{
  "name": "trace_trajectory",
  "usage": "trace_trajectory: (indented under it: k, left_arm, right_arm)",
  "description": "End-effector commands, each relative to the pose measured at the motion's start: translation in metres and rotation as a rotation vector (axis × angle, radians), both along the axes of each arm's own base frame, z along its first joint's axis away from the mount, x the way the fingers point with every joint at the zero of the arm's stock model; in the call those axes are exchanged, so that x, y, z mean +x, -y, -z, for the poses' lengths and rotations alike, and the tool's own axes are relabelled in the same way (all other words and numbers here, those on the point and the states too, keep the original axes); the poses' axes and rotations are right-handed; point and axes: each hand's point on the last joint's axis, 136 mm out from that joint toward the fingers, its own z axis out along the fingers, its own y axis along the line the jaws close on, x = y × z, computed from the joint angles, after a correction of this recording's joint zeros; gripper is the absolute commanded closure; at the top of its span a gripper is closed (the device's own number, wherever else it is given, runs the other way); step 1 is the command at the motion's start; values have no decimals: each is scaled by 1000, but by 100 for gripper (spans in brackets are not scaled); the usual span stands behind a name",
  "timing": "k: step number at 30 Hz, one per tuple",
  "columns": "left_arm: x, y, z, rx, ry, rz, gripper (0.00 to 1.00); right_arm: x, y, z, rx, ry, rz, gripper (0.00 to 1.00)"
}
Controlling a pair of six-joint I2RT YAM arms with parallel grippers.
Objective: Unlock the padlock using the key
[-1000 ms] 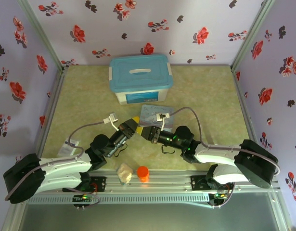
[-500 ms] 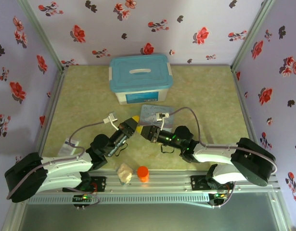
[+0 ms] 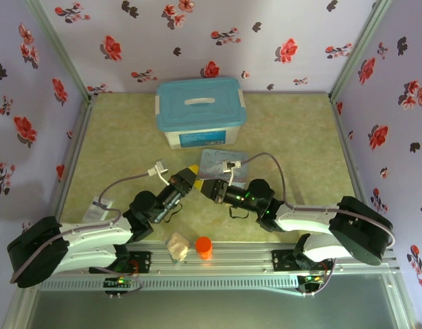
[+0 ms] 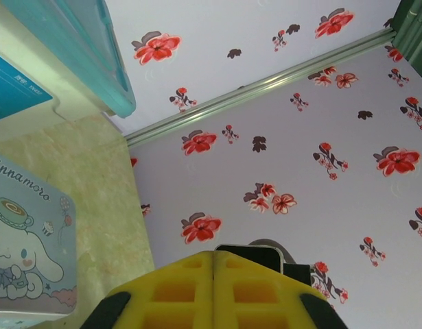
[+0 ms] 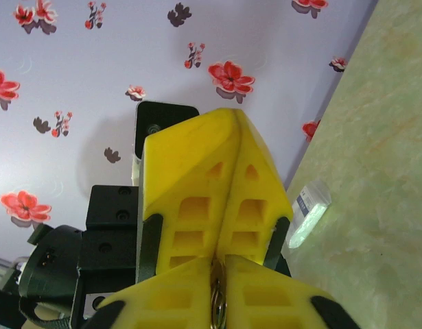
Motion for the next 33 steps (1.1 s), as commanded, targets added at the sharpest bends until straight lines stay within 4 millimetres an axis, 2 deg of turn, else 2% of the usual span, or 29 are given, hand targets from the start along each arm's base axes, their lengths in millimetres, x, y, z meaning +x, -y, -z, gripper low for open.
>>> trace_trajectory:
  k: [1, 4, 5, 7, 10, 11, 12, 18, 23, 25, 29, 33]
  left_arm:
    - [2, 2, -13, -43, 12, 1, 100]
    - [3, 1, -11, -37, 11, -5, 100]
    - [3, 0, -9, -30, 10, -10, 92]
    - [3, -4, -6, -19, 6, -22, 59]
    - [3, -11, -5, 0, 23, -42, 16]
    - [3, -14, -4, 8, 20, -52, 9]
    - [4, -17, -2, 14, 12, -62, 5]
    - [8, -30, 13, 145, -34, -119, 4]
    - [13, -25, 44, 649, -118, -107, 5]
    - [14, -22, 58, 758, -128, -82, 6]
    - [16, -8, 81, 824, -159, -31, 10]
    - [19, 4, 96, 734, -182, -19, 16]
  right_arm:
    - [3, 1, -9, 16, 30, 19, 98]
    - [5, 6, -10, 22, 33, 44, 100]
    - [5, 8, -10, 20, 35, 56, 100]
    - [9, 14, -5, 0, 29, 88, 100]
    - [10, 23, 3, -48, 33, 119, 100]
    - [11, 27, 4, -56, 33, 133, 100]
    - [10, 29, 5, -61, 34, 140, 100]
    - [14, 45, 14, -134, 32, 183, 100]
    - [21, 70, 30, -243, 26, 259, 100]
    - [26, 85, 43, -321, 10, 308, 100]
    - [26, 108, 56, -369, 11, 356, 100]
    - [27, 127, 71, -398, -22, 404, 100]
